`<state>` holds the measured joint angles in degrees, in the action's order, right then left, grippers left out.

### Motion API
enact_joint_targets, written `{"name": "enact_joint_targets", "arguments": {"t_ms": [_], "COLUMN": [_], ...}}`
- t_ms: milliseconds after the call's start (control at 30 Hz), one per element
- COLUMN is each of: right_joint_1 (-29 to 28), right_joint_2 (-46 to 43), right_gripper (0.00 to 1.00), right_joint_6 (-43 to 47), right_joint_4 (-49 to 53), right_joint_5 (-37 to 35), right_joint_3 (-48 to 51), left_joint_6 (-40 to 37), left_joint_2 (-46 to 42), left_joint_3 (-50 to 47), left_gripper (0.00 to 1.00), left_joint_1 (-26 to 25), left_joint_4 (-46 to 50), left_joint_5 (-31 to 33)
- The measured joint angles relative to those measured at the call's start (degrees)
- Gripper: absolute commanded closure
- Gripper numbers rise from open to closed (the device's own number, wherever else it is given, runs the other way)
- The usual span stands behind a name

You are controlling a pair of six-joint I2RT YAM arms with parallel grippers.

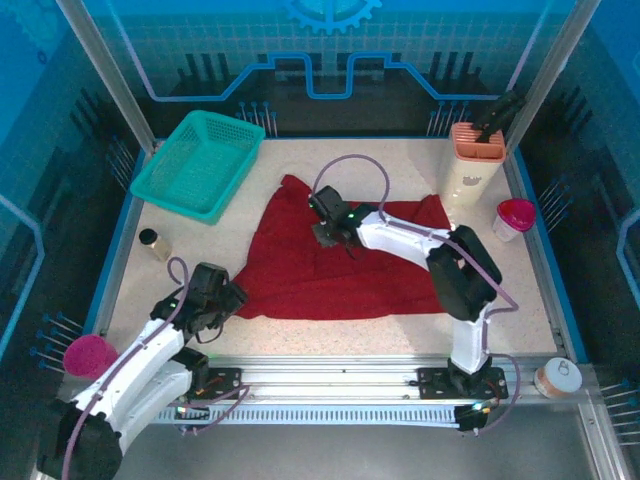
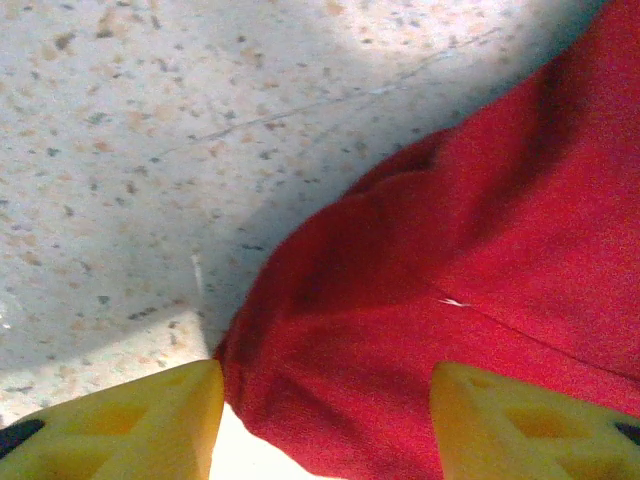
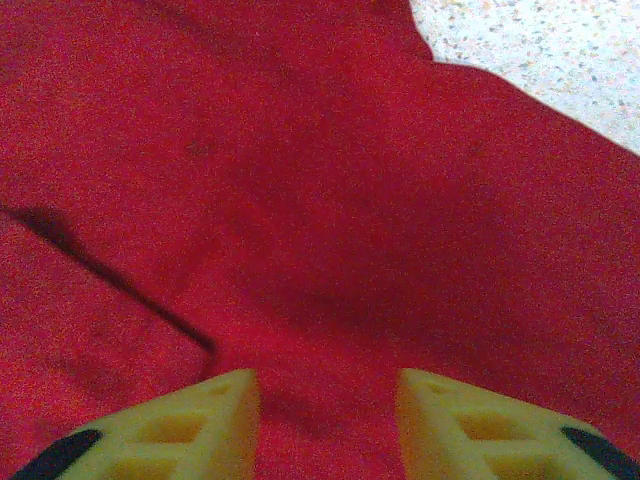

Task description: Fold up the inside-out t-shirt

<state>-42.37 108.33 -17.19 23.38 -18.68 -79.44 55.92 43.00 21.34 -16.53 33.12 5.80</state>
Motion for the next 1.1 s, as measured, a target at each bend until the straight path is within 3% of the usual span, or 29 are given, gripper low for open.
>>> {"name": "enact_joint_targets", "arguments": {"t_ms": [67, 200, 467, 533, 733, 867, 967, 1100], "right_joint_1": [0.2, 1.1, 4.3, 4.2, 4.3, 4.2, 4.1, 3.7], "right_joint_2": [-4.1, -12.9, -25.4, -26.4, -26.6, -27.4, -29.8, -32.8], "right_gripper": [0.46, 0.42, 0.49, 0.49, 0.51, 0.53, 0.54, 0.49], "right_joint_6": [0.0, -2.9, -16.9, -19.1, -25.8, -28.2, -28.5, -27.3], "right_joint_4": [0.2, 1.0, 1.6, 1.7, 3.1, 4.4, 8.4, 14.9], "right_joint_5": [1.6, 4.4, 6.3, 6.3, 5.2, 5.6, 7.3, 10.3], "right_joint_3": [2.8, 11.1, 33.1, 37.1, 41.1, 41.5, 42.2, 42.1], "left_joint_6": [-1.1, -4.5, -8.8, -9.6, -9.4, -5.6, -3.7, -2.7], "left_joint_2": [0.1, 3.8, 18.4, 20.7, 26.0, 28.9, 25.9, 16.5], "left_joint_3": [1.0, 4.2, 10.5, 12.7, 12.6, 5.6, 3.1, 0.2], "left_gripper": [0.44, 0.65, 0.67, 0.75, 0.77, 0.75, 0.72, 0.67], "left_joint_1": [0.0, 0.0, -0.2, -0.9, -9.7, -9.1, -9.7, -10.6], "left_joint_4": [0.0, -0.4, -6.6, -6.5, -15.7, -21.3, -22.3, -13.5], "left_joint_5": [-0.9, -3.4, -12.4, -13.2, -12.6, -9.9, -9.6, -9.0]}}
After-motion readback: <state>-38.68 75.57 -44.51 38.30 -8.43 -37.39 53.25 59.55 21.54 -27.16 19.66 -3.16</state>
